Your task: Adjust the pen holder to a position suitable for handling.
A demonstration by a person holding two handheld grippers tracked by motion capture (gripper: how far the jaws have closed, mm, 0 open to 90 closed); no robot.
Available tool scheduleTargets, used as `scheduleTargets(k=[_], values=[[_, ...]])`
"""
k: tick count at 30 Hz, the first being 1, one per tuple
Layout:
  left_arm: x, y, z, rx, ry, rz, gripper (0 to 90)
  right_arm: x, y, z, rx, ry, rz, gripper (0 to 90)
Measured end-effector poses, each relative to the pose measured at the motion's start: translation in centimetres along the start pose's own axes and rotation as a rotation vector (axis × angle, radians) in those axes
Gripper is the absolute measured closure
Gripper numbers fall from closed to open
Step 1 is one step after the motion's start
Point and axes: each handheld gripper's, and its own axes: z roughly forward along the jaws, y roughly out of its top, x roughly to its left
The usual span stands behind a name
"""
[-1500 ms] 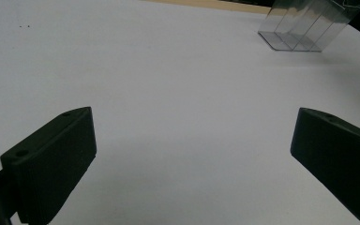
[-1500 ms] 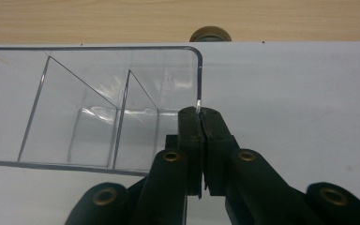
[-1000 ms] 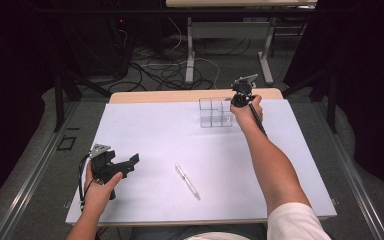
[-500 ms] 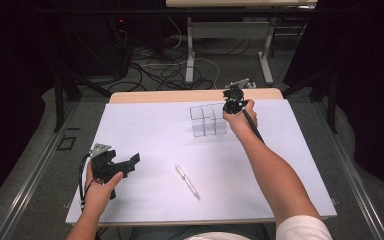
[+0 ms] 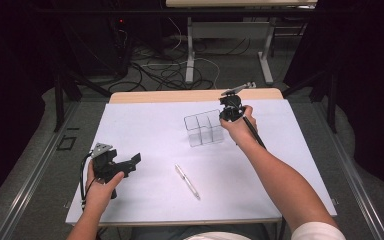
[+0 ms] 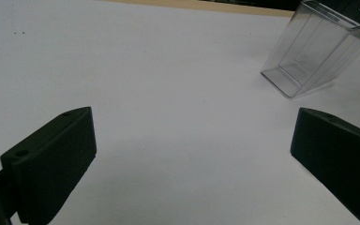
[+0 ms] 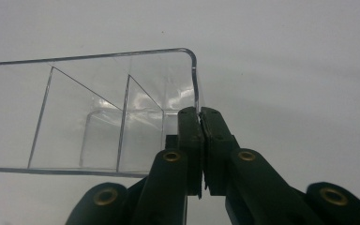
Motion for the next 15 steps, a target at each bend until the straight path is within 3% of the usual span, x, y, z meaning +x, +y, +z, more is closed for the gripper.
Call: scheduleTargets(k=[5,9,15], values=[[0.0,0.0,0.0,0.0,0.0,0.0,0.4,0.1,-0.9,-0.4,0.011,0.024,-0.011,88.1],[-0.1,0.0,0.0,0.0,-0.001,0.0,0.4,0.0,-1.7,-0.6,0.016,0.059,0.0,87.7],[-0.1,0.0,0.1,0.001,-0.002,0.005,0.4,-0.6,-2.7,-0.6,0.022,0.076,0.026,87.3]])
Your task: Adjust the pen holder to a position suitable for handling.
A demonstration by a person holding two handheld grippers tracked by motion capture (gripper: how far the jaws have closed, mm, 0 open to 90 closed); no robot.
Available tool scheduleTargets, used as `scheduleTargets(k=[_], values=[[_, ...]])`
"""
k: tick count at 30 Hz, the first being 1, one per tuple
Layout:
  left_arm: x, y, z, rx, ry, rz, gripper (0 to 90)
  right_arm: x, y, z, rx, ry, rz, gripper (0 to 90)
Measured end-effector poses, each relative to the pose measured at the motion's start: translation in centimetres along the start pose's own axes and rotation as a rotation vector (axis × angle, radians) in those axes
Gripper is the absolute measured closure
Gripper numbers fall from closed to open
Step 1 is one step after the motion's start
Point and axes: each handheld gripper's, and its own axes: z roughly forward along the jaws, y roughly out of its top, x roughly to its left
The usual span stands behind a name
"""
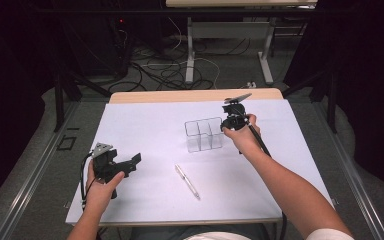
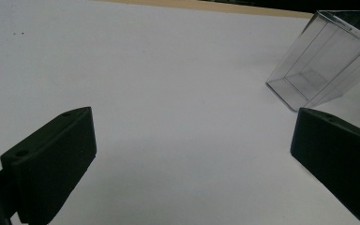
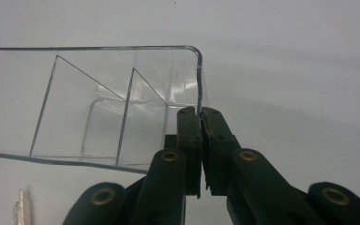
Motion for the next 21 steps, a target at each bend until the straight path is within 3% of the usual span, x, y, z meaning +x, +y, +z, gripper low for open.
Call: scheduleTargets(k=[4,9,11,21], values=[[0.0,0.0,0.0,0.005,0.0,0.002,0.4,-0.1,-0.2,-0.1,-0.007,0.02,0.025,86.8],[-0.2,0.1,0.0,0.002,-0.001,0.011,0.4,-0.1,-0.8,-0.3,0.019,0.103,0.084,84.7],[-0.3,0.1,0.1,-0.002,-0.003,0.006,0.4,0.0,-1.1,-0.3,0.016,0.125,0.084,84.2],[-0.3,0.1,0.2,0.003,-0.004,0.012,0.4,0.0,-1.6,-0.6,0.013,0.152,0.084,81.3]])
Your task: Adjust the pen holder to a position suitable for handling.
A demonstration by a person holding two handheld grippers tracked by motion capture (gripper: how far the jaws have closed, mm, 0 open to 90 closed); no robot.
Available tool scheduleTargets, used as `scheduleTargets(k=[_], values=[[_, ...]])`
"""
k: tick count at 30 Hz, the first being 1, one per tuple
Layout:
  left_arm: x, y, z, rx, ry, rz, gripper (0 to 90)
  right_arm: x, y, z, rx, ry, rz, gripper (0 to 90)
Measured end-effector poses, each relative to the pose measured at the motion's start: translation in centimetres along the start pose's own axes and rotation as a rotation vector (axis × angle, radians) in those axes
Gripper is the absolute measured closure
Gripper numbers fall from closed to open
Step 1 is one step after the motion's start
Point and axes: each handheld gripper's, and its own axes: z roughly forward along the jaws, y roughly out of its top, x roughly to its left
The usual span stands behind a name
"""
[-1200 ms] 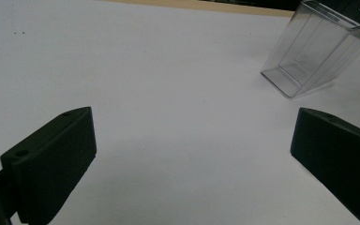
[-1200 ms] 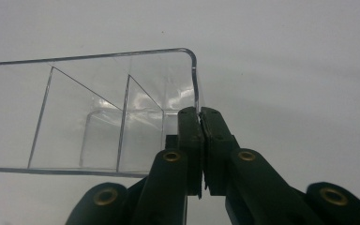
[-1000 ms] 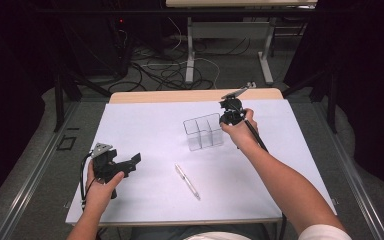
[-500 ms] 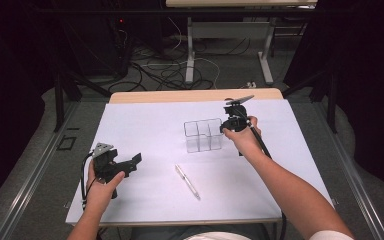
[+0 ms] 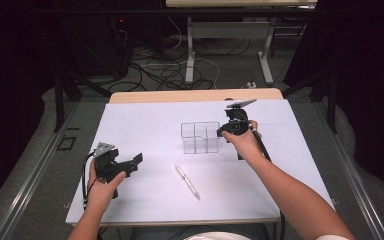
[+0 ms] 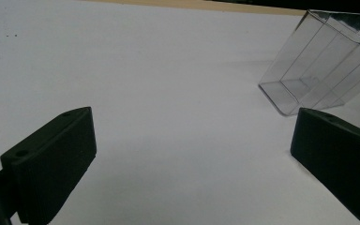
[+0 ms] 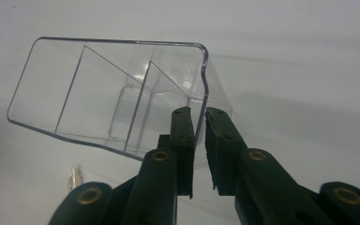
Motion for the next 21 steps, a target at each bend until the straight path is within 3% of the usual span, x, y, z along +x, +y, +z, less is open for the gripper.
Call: scheduleTargets(k=[6,14,21], values=[[-0.2,0.0,0.2,0.005,-0.004,0.005,0.4,0.0,0.1,-0.5,-0.045,0.025,-0.042,72.6],[-0.3,0.0,0.4,0.016,-0.003,0.016,0.4,0.3,-1.1,-1.7,-0.169,0.05,-0.152,58.3],[-0.4,0.0,0.6,0.02,-0.001,0.021,0.5,0.5,-2.2,-2.3,-0.209,0.077,-0.242,49.1]])
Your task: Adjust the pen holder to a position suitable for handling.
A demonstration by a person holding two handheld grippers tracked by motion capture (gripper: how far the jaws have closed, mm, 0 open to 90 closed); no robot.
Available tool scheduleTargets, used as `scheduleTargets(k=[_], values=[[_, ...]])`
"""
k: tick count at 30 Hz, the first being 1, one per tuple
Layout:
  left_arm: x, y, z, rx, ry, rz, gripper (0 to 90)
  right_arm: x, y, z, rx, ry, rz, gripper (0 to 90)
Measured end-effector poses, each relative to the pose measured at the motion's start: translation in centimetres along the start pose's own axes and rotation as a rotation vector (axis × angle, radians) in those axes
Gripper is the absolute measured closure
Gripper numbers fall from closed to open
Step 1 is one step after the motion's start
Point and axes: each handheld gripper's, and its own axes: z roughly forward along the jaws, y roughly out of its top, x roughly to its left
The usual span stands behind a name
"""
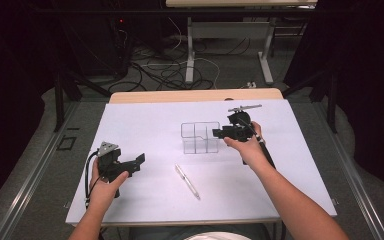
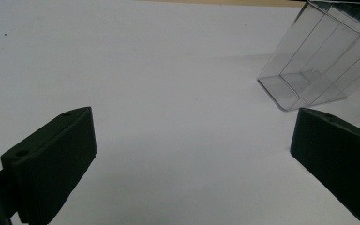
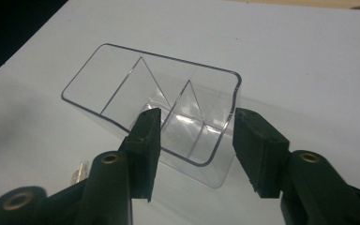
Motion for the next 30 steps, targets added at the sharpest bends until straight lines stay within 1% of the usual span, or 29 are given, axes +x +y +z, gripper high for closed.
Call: scheduleTargets(k=[1,2,3,5,6,7,8,9,11,13,14,17,19,21,22,24,25,27,28,30], values=[[0.0,0.0,0.0,0.0,0.0,0.005,0.5,0.0,-0.2,-0.1,-0.016,0.006,-0.012,47.9],[-0.1,0.0,0.1,0.001,-0.002,0.005,0.5,0.0,-0.2,-0.1,-0.016,0.006,-0.012,47.9],[-0.1,0.0,0.1,0.005,-0.002,0.005,0.5,0.1,-0.5,-0.4,-0.019,0.022,-0.014,44.5],[-0.1,-0.1,0.1,0.005,-0.003,0.008,0.5,0.0,-0.9,-0.5,-0.035,0.026,-0.041,43.2],[-0.1,-0.1,0.1,0.005,-0.003,0.009,0.5,0.0,-0.9,-0.5,-0.035,0.026,-0.041,43.2],[-0.2,-0.1,0.1,0.004,-0.004,0.009,0.5,0.0,-1.2,-0.7,-0.047,0.032,-0.053,39.1],[-0.2,-0.1,0.1,0.004,-0.004,0.009,0.5,0.0,-1.4,-0.8,-0.058,0.04,-0.056,37.8],[-0.1,-0.1,0.1,0.005,-0.004,0.008,0.5,0.0,-1.5,-1.0,-0.071,0.046,-0.063,37.7],[-0.1,0.0,0.2,0.008,-0.004,0.009,0.5,0.1,-1.6,-1.2,-0.074,0.048,-0.065,36.9],[-0.1,0.0,0.2,0.007,-0.004,0.011,0.5,0.1,-1.6,-1.6,-0.089,0.047,-0.095,35.2],[-0.1,0.0,0.2,0.008,-0.004,0.011,0.5,0.3,-1.7,-2.0,-0.094,0.063,-0.119,32.7],[-0.1,0.0,0.3,0.009,-0.004,0.014,0.5,0.6,-1.7,-2.4,-0.097,0.091,-0.127,31.3],[-0.2,0.0,0.3,0.01,-0.005,0.015,0.5,0.9,-1.7,-2.6,-0.094,0.104,-0.14,27.5],[-0.3,0.1,0.3,0.011,-0.009,0.022,0.5,1.2,-1.8,-2.6,-0.075,0.107,-0.132,27.4],[-0.3,0.1,0.3,0.011,-0.009,0.022,0.5,1.3,-1.8,-2.6,-0.066,0.11,-0.139,27.4],[-0.4,0.1,0.4,0.011,-0.013,0.022,0.5,1.5,-2.0,-2.4,-0.044,0.1,-0.121,26.6],[-0.3,0.2,0.5,0.013,-0.014,0.028,0.5,1.6,-2.1,-2.2,-0.028,0.115,-0.115,24.7],[-0.4,0.2,0.6,0.014,-0.018,0.023,0.5,1.8,-2.3,-2.0,-0.013,0.148,-0.109,21.1],[-0.4,0.2,0.6,0.014,-0.018,0.023,0.5,1.9,-2.4,-1.8,-0.012,0.155,-0.123,19.0],[-0.5,0.2,0.7,0.019,-0.023,0.028,0.5,2.0,-2.5,-1.7,-0.006,0.164,-0.124,17.9]])
